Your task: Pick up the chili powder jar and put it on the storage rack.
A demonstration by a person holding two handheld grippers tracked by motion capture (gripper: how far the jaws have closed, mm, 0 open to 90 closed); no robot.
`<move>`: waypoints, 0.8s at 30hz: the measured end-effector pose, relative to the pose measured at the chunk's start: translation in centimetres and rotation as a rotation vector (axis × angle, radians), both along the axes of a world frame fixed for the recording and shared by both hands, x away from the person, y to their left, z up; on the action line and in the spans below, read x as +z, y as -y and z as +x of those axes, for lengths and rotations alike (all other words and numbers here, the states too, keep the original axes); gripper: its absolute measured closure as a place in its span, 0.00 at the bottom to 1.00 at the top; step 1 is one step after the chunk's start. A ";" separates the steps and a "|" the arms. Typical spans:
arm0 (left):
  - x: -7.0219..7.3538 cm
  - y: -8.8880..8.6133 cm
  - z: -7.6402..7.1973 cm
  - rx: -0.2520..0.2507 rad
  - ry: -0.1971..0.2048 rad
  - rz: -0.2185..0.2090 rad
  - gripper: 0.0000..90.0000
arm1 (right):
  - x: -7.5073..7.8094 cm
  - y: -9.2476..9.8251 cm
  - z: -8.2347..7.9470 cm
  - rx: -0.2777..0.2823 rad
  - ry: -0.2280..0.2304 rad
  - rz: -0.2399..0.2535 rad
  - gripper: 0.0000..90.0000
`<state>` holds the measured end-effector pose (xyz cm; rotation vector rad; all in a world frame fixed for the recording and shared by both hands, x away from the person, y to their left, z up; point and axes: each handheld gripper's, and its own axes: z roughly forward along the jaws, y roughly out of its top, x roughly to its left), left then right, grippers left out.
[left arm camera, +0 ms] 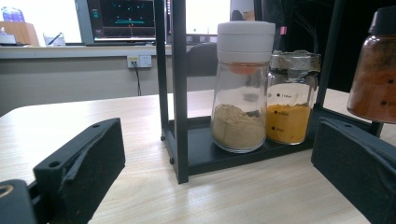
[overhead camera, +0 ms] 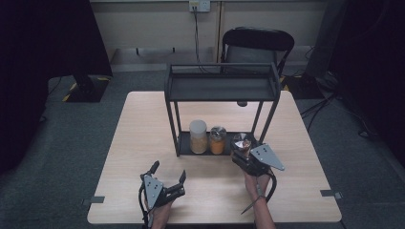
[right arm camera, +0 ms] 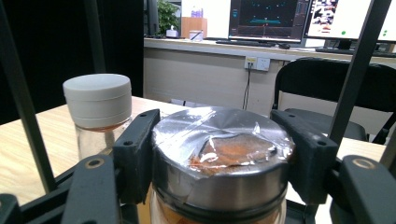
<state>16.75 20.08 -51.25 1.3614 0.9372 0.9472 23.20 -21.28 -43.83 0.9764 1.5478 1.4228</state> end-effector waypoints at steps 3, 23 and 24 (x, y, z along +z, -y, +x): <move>0.0 0.0 0.0 0.000 0.000 -0.001 0.02 | 0.0 -0.2 0.3 -0.010 -0.005 -0.007 0.39; -0.1 0.0 0.0 0.001 0.004 0.000 0.02 | -0.4 -1.0 2.3 -0.063 -0.024 -0.009 0.39; -0.1 0.0 0.0 0.001 0.004 0.000 0.02 | -0.4 -1.1 2.4 -0.064 -0.025 -0.009 0.39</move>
